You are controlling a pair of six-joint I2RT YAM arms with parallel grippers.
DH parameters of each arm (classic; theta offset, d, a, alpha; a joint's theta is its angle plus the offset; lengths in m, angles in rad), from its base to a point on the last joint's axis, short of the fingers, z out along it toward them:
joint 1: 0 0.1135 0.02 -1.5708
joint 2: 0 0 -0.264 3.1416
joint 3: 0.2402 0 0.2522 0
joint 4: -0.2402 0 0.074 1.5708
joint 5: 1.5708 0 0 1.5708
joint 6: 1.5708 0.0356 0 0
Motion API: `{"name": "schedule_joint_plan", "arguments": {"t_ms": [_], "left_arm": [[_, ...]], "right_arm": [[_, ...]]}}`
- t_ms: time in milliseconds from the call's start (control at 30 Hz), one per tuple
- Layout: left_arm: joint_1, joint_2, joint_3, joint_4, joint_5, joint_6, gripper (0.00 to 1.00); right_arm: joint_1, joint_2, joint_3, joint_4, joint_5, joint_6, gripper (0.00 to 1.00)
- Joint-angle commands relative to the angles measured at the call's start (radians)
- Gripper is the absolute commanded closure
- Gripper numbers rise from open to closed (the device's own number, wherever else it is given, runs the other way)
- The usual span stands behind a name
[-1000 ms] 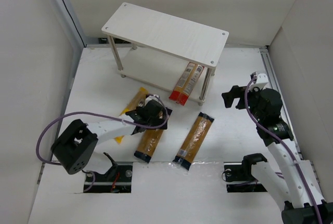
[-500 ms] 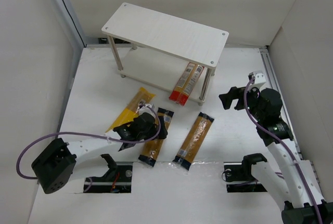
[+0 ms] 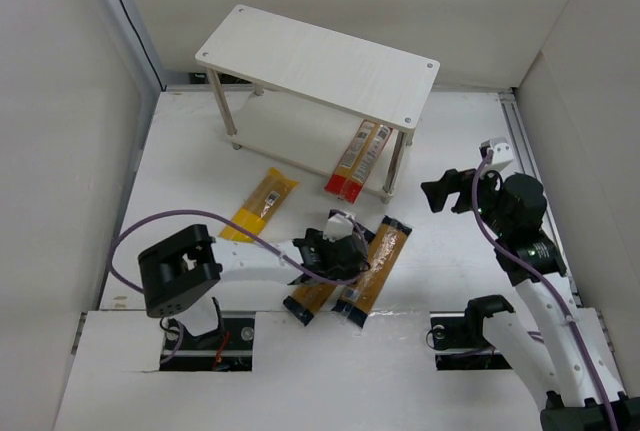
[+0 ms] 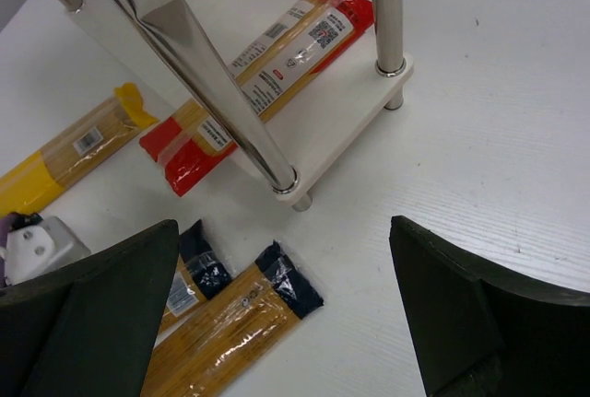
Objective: Place and organize the pasta boxes and bags onto the shelf
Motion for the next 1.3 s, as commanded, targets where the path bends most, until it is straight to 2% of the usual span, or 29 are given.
{"name": "schedule_joint_plan", "arguments": {"t_ms": [0, 33, 133, 167, 300, 467, 567, 633, 833, 933, 1100, 1267], "left_arm": [[-0.102, 0.231, -0.059, -0.206, 0.228, -0.147, 0.18], [-0.116, 0.278, -0.050, -0.206, 0.241, -0.147, 0.30], [-0.145, 0.326, -0.041, -0.206, 0.264, -0.158, 0.51], [-0.145, 0.336, -0.028, -0.215, 0.264, -0.158, 0.70], [-0.145, 0.314, 0.002, -0.266, 0.197, -0.199, 1.00], [-0.145, 0.241, 0.087, -0.485, 0.038, -0.302, 1.00], [-0.112, 0.144, 0.154, -0.547, -0.082, -0.342, 1.00], [-0.078, 0.026, 0.177, -0.487, -0.111, -0.304, 1.00], [-0.015, -0.340, 0.164, -0.204, -0.154, 0.044, 1.00], [0.074, -0.463, 0.154, -0.101, -0.153, 0.194, 1.00], [0.306, -0.508, 0.157, -0.033, -0.121, 0.305, 1.00], [0.500, -0.401, 0.226, 0.091, 0.017, 0.448, 1.00]], "right_arm": [[0.009, -0.016, 0.002, 0.064, -0.015, -0.012, 0.00], [0.009, -0.016, 0.002, 0.064, -0.015, -0.012, 0.00], [0.009, -0.016, 0.002, 0.064, -0.015, -0.012, 0.00], [0.009, -0.025, 0.002, 0.064, -0.015, -0.012, 0.00], [0.018, -0.025, 0.002, 0.064, -0.015, -0.012, 0.00], [0.018, -0.034, 0.002, 0.064, -0.015, -0.012, 0.00], [0.018, -0.034, 0.002, 0.064, -0.015, -0.012, 0.00], [0.018, -0.034, 0.002, 0.064, -0.006, -0.012, 0.00], [0.018, -0.043, 0.002, 0.064, -0.006, -0.012, 0.00], [0.018, -0.043, 0.002, 0.064, 0.005, -0.012, 0.00], [0.018, -0.034, 0.002, 0.064, 0.025, -0.012, 0.00], [0.018, -0.023, 0.012, 0.064, 0.035, -0.021, 0.00]]}}
